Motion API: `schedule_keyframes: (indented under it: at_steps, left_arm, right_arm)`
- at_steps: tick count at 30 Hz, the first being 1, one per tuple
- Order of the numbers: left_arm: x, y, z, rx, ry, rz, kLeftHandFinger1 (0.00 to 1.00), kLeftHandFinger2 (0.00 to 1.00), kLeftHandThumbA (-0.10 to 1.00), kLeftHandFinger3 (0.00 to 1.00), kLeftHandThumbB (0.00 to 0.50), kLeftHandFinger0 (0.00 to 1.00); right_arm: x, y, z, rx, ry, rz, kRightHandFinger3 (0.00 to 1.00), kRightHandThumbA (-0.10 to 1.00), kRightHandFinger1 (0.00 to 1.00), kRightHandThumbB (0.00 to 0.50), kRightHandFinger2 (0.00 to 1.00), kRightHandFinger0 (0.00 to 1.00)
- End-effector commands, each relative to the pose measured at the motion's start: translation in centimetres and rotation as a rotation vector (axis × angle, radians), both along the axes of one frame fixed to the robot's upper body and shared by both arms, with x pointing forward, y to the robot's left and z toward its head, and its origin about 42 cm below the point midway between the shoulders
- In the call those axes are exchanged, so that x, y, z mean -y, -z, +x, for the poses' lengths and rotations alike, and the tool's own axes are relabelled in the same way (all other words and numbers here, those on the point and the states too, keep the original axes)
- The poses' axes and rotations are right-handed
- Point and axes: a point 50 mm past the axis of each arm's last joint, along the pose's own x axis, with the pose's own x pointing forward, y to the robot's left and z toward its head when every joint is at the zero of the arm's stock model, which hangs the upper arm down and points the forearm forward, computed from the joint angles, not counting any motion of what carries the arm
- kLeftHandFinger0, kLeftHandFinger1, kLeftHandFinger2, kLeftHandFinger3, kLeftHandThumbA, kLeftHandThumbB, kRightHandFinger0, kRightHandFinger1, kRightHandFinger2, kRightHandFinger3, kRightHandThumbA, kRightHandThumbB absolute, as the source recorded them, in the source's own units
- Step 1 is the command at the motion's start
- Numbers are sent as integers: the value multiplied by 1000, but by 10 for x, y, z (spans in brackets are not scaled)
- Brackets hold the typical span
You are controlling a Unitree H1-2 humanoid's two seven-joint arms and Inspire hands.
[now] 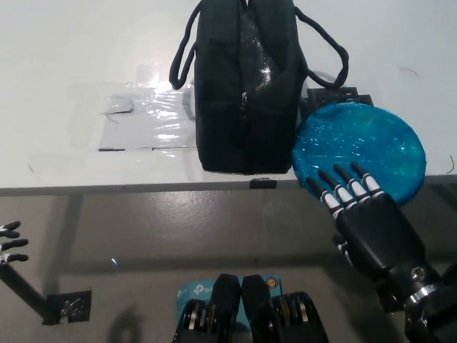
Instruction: The robot uses its right hand to pick up a stack of plates kept in the middle of the desk and put it inside a bag kept next to it
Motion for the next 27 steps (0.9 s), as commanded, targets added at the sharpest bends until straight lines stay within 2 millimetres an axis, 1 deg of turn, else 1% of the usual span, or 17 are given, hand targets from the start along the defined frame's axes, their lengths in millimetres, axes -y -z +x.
schedule_keyframes:
  at_steps: [1,2,4,5,6,7,8,9,10,14,16,17,18,21,22,23,27]
  left_arm:
    - [-1,-15,1,50,-20,29,518,644,693,770,0,445]
    - [-1,-15,0,47,-17,37,525,657,695,789,0,451]
    - [-1,-15,-1,47,-11,47,516,649,706,783,0,447]
    - [-1,-15,-1,45,-12,45,515,648,707,782,0,450]
    - [-1,-15,-1,45,-11,47,515,648,706,781,0,453]
    - [-1,-14,-1,45,-6,54,514,649,706,781,0,455]
    - [-1,-14,-1,45,-7,58,506,645,704,774,0,451]
    - [-1,-14,-1,45,-6,53,509,653,701,776,0,453]
    - [-1,-14,-1,45,-6,52,510,653,700,777,0,453]
    - [0,-14,-1,39,-4,67,510,644,694,770,0,466]
    - [-1,-14,-1,42,-5,68,509,643,691,769,0,467]
    - [-2,-14,0,44,-7,67,508,644,689,768,0,467]
    - [-1,-14,-1,44,-7,67,504,644,682,767,0,461]
    - [-1,-15,1,49,-5,67,502,645,683,769,0,460]
    - [-1,-15,1,50,-2,72,500,645,684,769,0,459]
    - [-1,-15,1,47,-1,74,503,647,685,771,0,460]
    - [0,-16,1,46,2,78,511,656,706,772,0,468]
  right_arm:
    - [13,-4,9,-29,114,14,1000,723,1000,500,1000,1000]
    - [18,-6,13,-13,143,-2,1000,729,1000,500,1000,1000]
    - [31,-11,23,17,196,6,1000,728,1000,500,1000,1000]
    - [36,-14,26,14,213,27,1000,686,1000,500,1000,1000]
    - [42,-15,30,25,228,34,1000,681,1000,500,1000,1000]
    - [47,-17,33,37,242,24,1000,698,1000,500,1000,1000]
    - [50,-17,36,40,257,20,1000,714,1000,500,1000,1000]
    - [54,-17,38,37,284,32,1000,694,1000,500,1000,1000]
    - [54,-17,39,37,287,33,1000,692,1000,500,1000,1000]
    - [66,-15,43,71,332,0,1000,679,1000,500,1000,1000]
    - [65,-16,43,64,332,9,1000,678,1000,500,1000,1000]
    - [64,-15,44,73,328,2,1000,697,1000,500,1000,1000]
    - [63,-14,44,63,323,31,1000,670,1000,500,1000,1000]
    - [58,-8,43,30,322,26,1000,670,1000,500,1000,1000]
    - [52,1,40,10,310,18,1000,687,1000,500,1000,1000]
    - [48,5,39,-12,292,45,1000,654,1000,500,1000,1000]
    - [37,21,34,-48,273,20,1000,661,1000,500,1000,1000]
